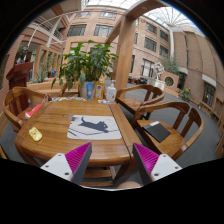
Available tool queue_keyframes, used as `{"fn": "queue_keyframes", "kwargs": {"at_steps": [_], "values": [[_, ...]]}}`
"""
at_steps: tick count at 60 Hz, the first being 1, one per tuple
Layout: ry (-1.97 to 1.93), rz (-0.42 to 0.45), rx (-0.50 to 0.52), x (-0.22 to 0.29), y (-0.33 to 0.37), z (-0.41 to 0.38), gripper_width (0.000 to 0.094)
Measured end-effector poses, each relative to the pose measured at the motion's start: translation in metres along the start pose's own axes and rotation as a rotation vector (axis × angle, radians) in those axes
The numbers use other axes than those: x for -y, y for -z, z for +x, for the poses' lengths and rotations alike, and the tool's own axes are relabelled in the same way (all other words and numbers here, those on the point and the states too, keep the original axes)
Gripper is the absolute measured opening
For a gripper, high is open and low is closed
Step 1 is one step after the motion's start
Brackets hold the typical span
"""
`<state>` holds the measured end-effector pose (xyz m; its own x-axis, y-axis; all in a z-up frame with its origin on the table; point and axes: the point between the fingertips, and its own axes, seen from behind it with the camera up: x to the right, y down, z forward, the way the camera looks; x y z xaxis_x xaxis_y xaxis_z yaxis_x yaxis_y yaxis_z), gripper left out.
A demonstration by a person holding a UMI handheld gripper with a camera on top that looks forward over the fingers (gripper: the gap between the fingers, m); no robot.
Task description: Arrange mouse
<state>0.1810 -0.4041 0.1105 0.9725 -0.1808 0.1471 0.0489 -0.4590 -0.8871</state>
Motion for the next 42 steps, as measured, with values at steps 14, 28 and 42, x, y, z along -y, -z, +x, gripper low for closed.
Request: {"fn": "queue_keyframes", "kwargs": {"at_steps": [14,28,42], "values": [[0.046,-0.097,0.095,-0.059,-0.004,-0.063,0.0823],[0.09,-0.127,0.312,-0.071,-0.011,-0.2,0.0838],[0.128,-0.107,0.443,-0.055,-0.045,-0.31,0.0843]]}}
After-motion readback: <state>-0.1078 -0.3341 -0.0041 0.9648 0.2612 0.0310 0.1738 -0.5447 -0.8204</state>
